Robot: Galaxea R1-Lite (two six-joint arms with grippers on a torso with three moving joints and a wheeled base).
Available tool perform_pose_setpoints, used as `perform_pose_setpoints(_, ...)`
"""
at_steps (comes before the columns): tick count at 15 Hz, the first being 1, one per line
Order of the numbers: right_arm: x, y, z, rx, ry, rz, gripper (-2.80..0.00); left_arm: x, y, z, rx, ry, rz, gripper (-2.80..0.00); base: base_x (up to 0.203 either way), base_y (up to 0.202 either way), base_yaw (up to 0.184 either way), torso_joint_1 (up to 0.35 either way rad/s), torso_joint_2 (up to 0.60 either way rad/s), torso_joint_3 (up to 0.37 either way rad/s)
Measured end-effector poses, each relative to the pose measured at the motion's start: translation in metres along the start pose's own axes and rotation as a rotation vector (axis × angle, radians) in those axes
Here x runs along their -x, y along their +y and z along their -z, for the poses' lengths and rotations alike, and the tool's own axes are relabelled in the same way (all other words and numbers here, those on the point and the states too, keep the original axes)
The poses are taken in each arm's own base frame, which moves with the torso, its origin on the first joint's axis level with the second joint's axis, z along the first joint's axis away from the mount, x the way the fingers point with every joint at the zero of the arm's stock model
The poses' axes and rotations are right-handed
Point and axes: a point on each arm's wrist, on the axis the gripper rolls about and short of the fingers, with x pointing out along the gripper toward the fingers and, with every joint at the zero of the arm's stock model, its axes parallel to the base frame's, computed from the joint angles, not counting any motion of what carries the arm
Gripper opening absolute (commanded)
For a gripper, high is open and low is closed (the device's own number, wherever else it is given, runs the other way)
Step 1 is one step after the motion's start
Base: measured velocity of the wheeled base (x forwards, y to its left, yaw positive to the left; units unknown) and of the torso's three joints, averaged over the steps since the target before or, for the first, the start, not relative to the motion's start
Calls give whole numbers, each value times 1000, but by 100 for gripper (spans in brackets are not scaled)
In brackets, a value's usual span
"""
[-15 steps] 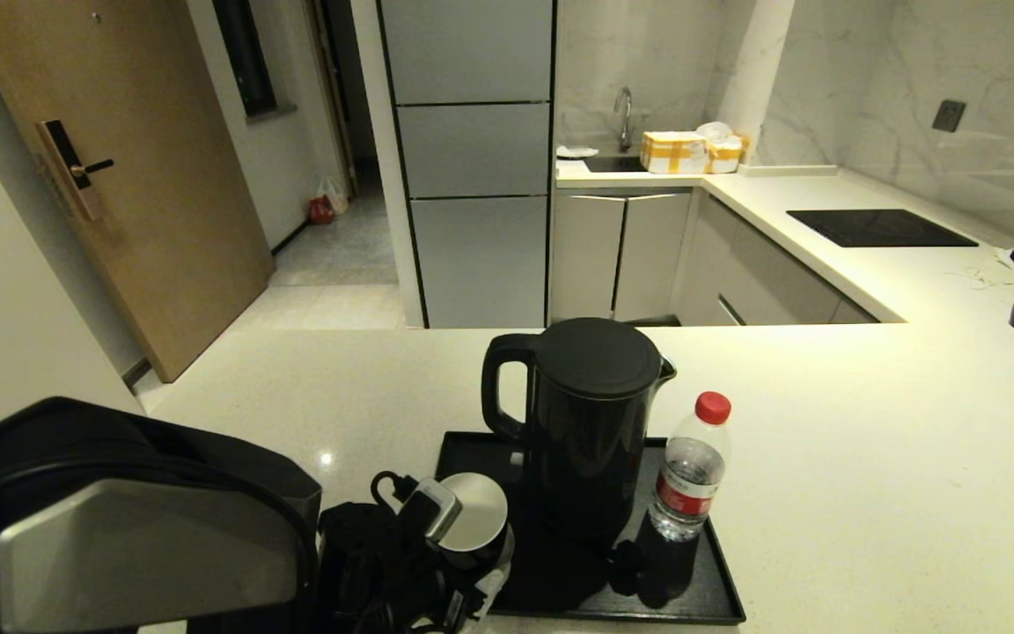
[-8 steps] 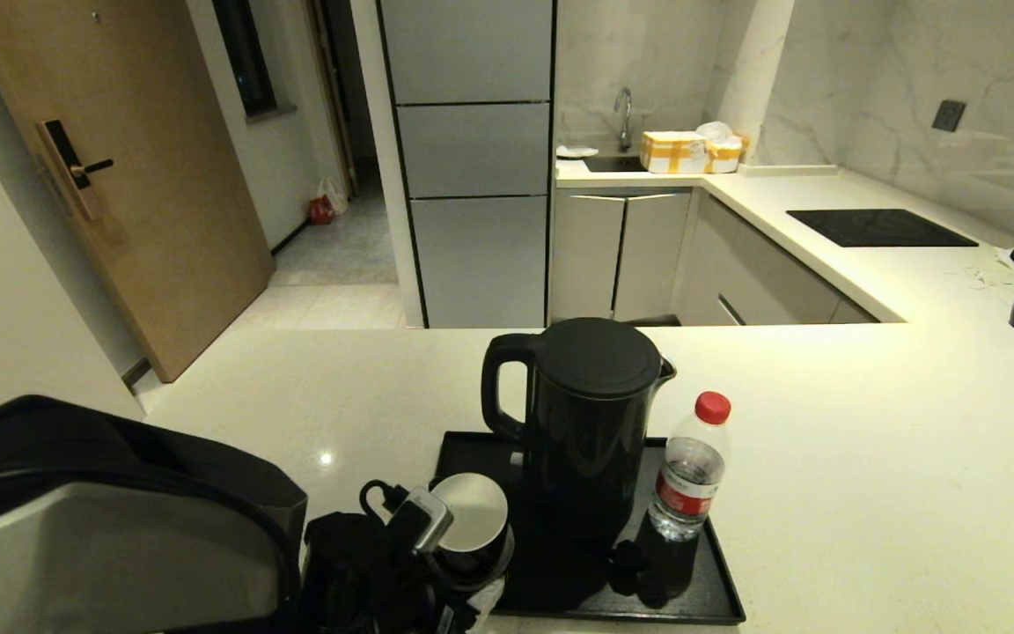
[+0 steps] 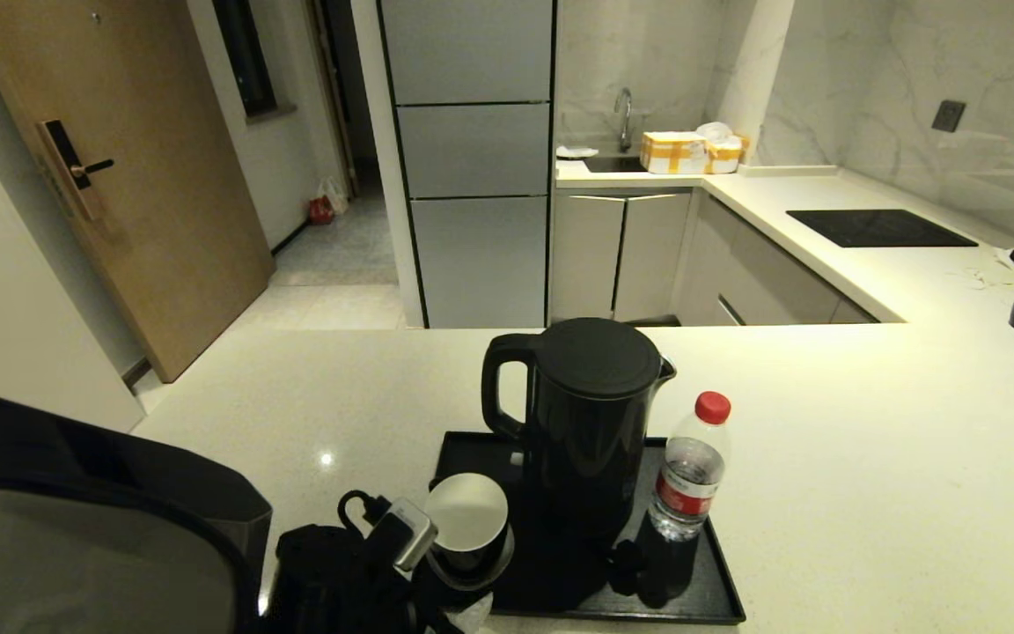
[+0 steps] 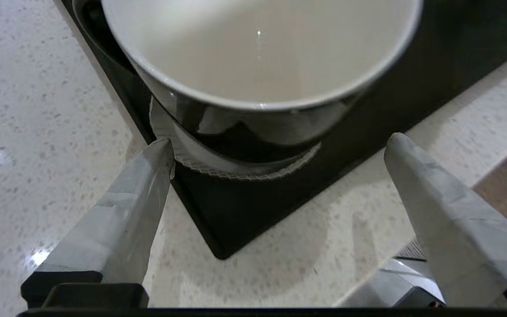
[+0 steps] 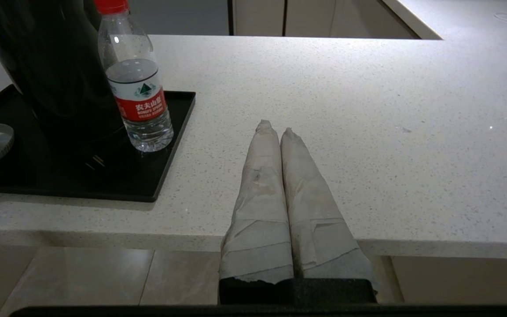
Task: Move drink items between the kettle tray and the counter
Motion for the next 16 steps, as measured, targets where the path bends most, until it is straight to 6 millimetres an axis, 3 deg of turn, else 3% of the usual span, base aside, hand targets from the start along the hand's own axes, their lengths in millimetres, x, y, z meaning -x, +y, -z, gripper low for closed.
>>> perform_pose_setpoints(5, 0, 0, 0, 1, 2, 1, -280, 20, 0, 0, -3, 5, -34, 0, 0, 0, 0, 0, 0, 0)
perform_pose_setpoints(12, 0, 0, 0, 1, 1, -2, -280, 58, 12, -18, 13, -95, -352, 0, 0, 0, 0, 0, 0, 0)
perform_pose_setpoints(13, 0, 0, 0, 1, 1, -1, -280, 63, 17, -22, 25, -115, -439, -280, 0, 0, 0, 0, 0, 0)
perform_pose_setpoints(16, 0, 0, 0, 1, 1, 1, -280, 79, 45, -33, 87, -169, -713, -280, 0, 0, 0, 0, 0, 0)
